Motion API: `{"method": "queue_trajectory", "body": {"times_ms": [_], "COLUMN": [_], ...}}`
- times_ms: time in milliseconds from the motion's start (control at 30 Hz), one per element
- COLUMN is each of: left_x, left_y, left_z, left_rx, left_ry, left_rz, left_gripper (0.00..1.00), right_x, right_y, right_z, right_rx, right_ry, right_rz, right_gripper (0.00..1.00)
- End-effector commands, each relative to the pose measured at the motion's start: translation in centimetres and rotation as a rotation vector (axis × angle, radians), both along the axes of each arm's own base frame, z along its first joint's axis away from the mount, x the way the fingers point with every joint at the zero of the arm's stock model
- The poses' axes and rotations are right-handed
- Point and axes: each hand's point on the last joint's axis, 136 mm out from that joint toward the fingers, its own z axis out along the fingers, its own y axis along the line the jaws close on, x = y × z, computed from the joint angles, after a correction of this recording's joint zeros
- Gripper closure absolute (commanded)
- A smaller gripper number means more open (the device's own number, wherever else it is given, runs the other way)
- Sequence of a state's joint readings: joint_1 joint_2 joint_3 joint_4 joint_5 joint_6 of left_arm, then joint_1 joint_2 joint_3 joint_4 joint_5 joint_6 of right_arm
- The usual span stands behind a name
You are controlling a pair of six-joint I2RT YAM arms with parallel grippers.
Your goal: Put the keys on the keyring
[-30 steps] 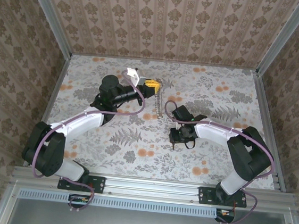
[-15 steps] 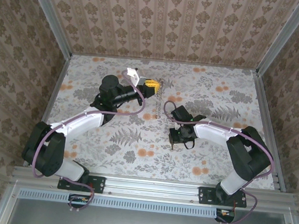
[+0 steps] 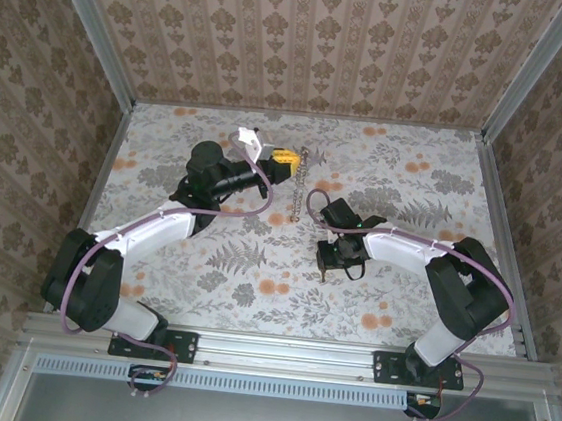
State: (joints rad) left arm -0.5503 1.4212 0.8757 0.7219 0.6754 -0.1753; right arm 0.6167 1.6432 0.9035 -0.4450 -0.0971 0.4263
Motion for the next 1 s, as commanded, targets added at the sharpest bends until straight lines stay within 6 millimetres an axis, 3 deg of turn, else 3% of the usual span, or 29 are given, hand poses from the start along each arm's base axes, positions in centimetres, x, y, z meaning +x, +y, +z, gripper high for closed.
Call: {"method": "queue_trajectory", "body": {"times_ms": [0,367,867,967], "left_x": [-0.2,-0.1,-0.1,-0.1], "left_y": [0.0,0.0,0.2,0.2], "left_z": [1.3,1.2,1.1,1.1], "left_rx": [-0.036,-0.036,-0.038,-0.039], "left_ry": [-0.055,-0.053,-0.053,-0.053], "left_rz": [0.001,0.005,0.009,0.008], "left_gripper": [1.00,1.00,1.00,1.00], "right_x": [0.3,0.3,0.6,0.7], "right_y": [0.5,1.0,1.4,1.6], "right_z": [0.6,0.2,0.0,-0.2], "right_rx": [0.009,0.025,0.041,0.041], "right_ry": [-0.004,0.008,0.010,0.016], "right_rz": [-0.010,-0.011,-0.022,-0.021], "right_gripper": [0.76,0.81,0.79,0.85]}}
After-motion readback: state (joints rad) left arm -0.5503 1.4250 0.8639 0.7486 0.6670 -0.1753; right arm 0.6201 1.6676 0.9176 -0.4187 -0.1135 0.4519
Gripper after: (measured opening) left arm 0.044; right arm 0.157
